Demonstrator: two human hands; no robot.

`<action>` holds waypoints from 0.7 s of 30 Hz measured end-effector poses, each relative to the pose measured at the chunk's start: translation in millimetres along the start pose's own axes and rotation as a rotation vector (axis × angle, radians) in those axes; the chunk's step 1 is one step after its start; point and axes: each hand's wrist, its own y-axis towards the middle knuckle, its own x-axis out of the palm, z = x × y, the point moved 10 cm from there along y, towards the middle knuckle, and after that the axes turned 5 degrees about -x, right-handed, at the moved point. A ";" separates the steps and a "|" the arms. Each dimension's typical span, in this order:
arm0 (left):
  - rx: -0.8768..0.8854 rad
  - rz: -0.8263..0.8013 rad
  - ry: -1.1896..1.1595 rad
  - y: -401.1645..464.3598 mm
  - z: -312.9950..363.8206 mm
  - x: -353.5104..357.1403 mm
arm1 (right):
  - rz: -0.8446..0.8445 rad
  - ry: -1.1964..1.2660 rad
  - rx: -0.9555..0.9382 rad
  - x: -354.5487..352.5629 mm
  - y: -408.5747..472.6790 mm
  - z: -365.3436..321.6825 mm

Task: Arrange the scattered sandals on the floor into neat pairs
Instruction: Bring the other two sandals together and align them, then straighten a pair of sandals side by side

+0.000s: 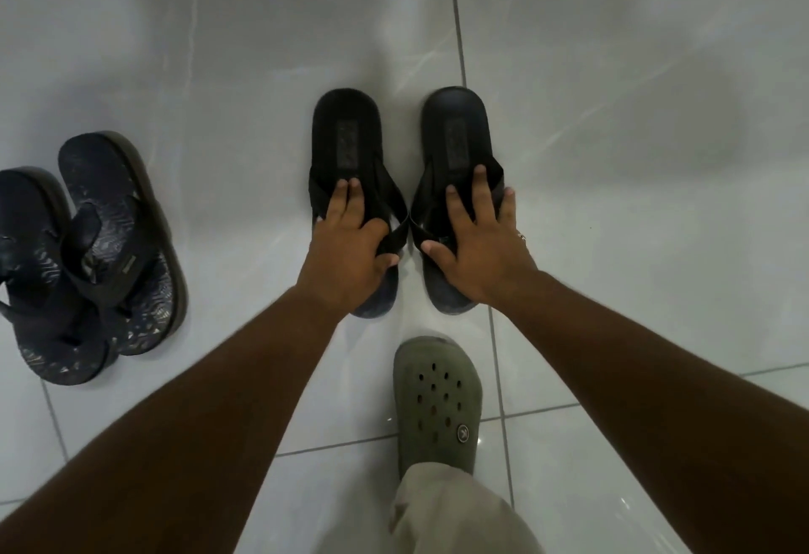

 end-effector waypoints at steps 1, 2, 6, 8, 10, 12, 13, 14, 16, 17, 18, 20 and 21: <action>-0.004 -0.017 0.019 -2.9 0.6 -3.4 | -0.006 -0.006 0.004 -3.5 -1.2 -1.3; -0.009 -0.026 0.035 -8.5 1.0 -9.7 | -0.012 -0.019 0.012 -8.7 -5.5 -3.3; -0.086 0.024 0.009 -48.0 -15.7 -54.4 | -0.022 -0.031 -0.014 -36.7 -34.7 -34.5; -0.141 0.007 0.020 -76.7 -44.8 -74.9 | -0.040 -0.027 -0.091 -47.2 -47.4 -71.3; -0.176 -0.025 0.072 -106.9 -83.9 -90.7 | -0.074 -0.038 -0.151 -49.3 -56.5 -114.0; -0.217 -0.039 0.101 -130.6 -130.8 -101.5 | -0.095 -0.032 -0.191 -43.8 -59.4 -156.7; -0.252 -0.041 0.106 -142.0 -157.4 -107.4 | -0.109 -0.028 -0.208 -38.1 -58.7 -180.3; -0.293 -0.046 0.105 -151.6 -185.2 -112.1 | -0.128 -0.015 -0.222 -28.5 -55.5 -204.0; -0.341 -0.069 0.097 -162.8 -229.8 -112.8 | -0.146 0.001 -0.251 -10.3 -45.3 -244.6; -0.337 -0.075 0.096 -165.0 -249.3 -111.2 | -0.159 0.005 -0.252 -0.7 -37.5 -265.0; -0.327 -0.074 0.095 -166.0 -266.4 -109.9 | -0.168 0.005 -0.252 8.4 -28.3 -285.5; -0.305 -0.052 0.069 -162.4 -296.4 -106.3 | -0.175 0.037 -0.252 26.5 -10.7 -327.8; -0.298 -0.037 0.053 -159.2 -308.8 -104.3 | -0.194 0.072 -0.248 37.1 -4.1 -345.1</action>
